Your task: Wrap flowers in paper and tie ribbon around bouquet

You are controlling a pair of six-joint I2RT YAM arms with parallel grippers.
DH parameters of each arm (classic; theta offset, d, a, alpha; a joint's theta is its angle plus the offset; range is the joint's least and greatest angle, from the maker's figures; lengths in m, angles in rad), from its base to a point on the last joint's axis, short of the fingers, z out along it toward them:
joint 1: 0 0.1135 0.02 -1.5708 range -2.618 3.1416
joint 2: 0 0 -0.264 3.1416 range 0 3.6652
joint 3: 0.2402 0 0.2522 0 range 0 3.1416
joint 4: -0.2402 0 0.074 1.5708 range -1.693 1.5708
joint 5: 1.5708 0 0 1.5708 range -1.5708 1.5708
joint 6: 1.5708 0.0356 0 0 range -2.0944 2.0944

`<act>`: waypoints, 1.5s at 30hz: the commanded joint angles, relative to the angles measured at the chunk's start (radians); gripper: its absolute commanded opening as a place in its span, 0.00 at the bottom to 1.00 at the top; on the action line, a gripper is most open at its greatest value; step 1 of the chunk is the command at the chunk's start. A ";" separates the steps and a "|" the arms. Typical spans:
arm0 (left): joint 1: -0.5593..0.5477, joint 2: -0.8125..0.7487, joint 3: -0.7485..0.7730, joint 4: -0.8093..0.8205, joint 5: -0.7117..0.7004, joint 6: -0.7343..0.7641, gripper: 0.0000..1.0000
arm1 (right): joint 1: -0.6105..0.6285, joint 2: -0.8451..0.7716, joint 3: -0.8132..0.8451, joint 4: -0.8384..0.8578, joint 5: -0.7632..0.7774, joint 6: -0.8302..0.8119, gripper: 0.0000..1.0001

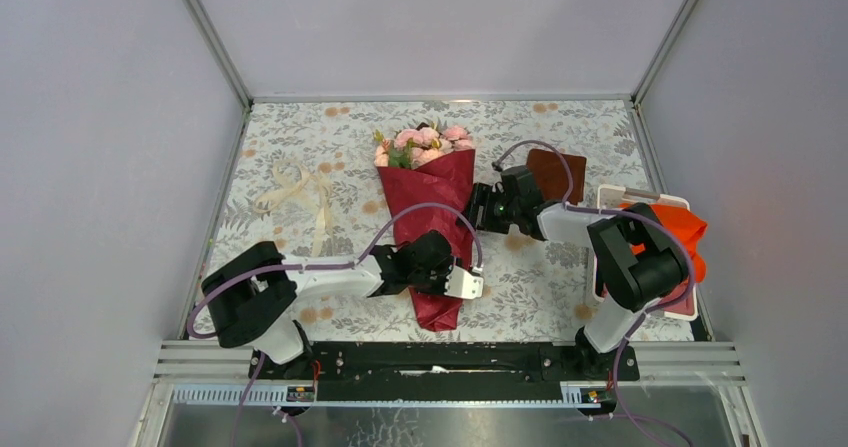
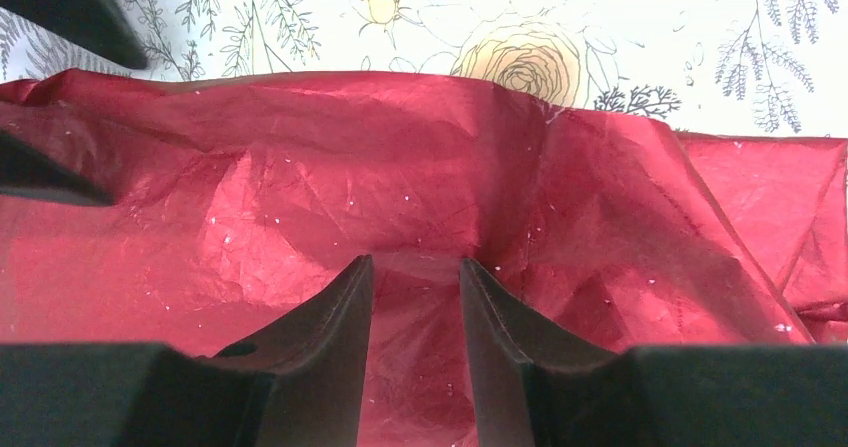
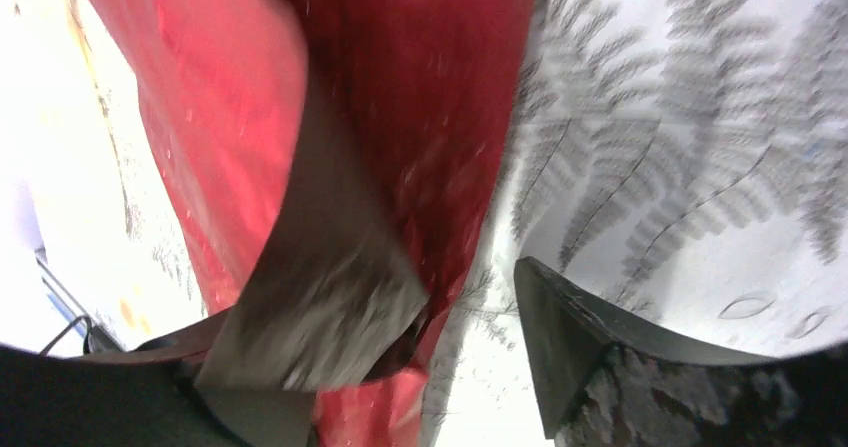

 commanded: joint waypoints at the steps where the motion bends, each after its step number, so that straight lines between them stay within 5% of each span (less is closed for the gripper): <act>1: -0.019 0.061 -0.046 -0.025 -0.022 0.046 0.44 | -0.059 0.094 0.084 -0.052 -0.004 -0.093 0.77; 11: -0.019 0.057 -0.062 -0.021 -0.042 0.077 0.43 | -0.061 0.267 0.155 0.023 -0.150 -0.049 0.70; 13: -0.019 0.051 -0.060 -0.027 -0.047 0.073 0.43 | -0.061 0.276 0.139 0.064 -0.181 -0.017 0.56; 16: -0.012 0.013 -0.040 -0.052 -0.049 0.054 0.43 | -0.062 0.268 0.127 0.108 -0.211 0.014 0.21; 19: 0.030 -0.056 0.039 -0.149 -0.010 -0.021 0.50 | -0.062 0.248 0.124 0.128 -0.228 0.033 0.01; 24: 0.278 -0.136 0.251 -0.430 0.151 -0.155 0.87 | -0.063 0.180 0.096 0.135 -0.212 0.050 0.00; 31: 0.688 -0.101 0.277 -0.647 0.018 -0.170 0.94 | -0.062 0.116 0.059 0.118 -0.161 0.047 0.00; 36: 0.837 -0.044 0.135 -0.653 0.015 -0.152 0.95 | -0.063 0.111 0.058 0.109 -0.157 0.044 0.00; 41: 0.843 -0.018 0.048 -0.571 -0.033 -0.168 0.91 | -0.063 0.101 0.063 0.084 -0.150 0.032 0.00; 43: 0.843 -0.018 0.027 -0.547 -0.049 -0.171 0.87 | -0.063 0.089 0.060 0.076 -0.142 0.027 0.00; 45: 0.843 -0.018 0.016 -0.535 -0.035 -0.172 0.73 | -0.063 0.077 0.060 0.070 -0.142 0.025 0.00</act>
